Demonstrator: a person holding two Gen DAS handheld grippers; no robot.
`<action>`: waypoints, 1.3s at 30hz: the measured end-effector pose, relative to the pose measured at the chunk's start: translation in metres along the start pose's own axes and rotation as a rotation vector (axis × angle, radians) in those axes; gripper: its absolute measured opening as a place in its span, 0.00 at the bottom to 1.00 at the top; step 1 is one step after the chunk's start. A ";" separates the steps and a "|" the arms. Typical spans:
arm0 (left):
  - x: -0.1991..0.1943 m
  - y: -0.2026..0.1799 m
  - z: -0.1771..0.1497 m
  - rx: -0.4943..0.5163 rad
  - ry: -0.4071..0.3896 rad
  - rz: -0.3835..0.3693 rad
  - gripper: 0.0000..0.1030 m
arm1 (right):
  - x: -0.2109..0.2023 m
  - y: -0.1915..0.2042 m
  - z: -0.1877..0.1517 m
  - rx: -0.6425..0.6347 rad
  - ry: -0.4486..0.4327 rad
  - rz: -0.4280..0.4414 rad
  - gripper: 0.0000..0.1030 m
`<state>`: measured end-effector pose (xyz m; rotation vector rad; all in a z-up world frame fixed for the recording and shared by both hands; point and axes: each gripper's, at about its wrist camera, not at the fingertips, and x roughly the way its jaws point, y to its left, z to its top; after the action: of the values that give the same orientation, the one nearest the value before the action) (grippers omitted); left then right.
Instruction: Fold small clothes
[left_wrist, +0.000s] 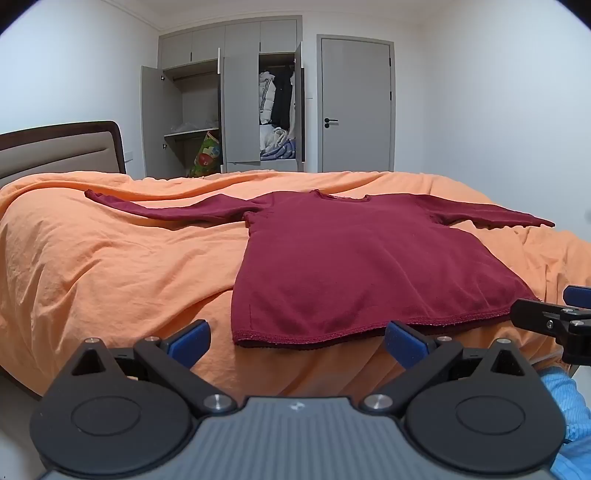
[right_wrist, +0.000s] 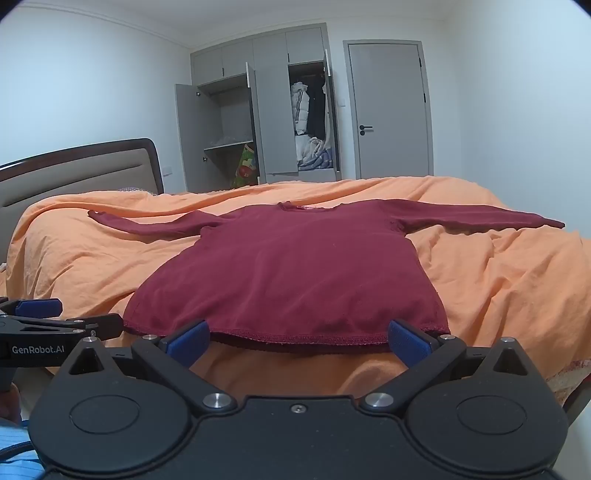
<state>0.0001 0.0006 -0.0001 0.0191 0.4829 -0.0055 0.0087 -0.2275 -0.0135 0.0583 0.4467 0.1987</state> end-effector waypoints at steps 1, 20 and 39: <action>0.000 0.000 0.000 -0.001 0.001 0.000 1.00 | 0.001 0.000 0.000 0.000 0.001 0.000 1.00; 0.000 0.000 0.000 0.004 0.000 0.000 1.00 | -0.002 0.002 0.000 -0.007 -0.007 -0.003 1.00; 0.000 -0.001 0.000 0.005 0.000 0.000 1.00 | -0.001 0.002 0.000 -0.011 -0.007 -0.003 1.00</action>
<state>-0.0001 0.0001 0.0001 0.0244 0.4829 -0.0066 0.0070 -0.2258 -0.0129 0.0475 0.4391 0.1975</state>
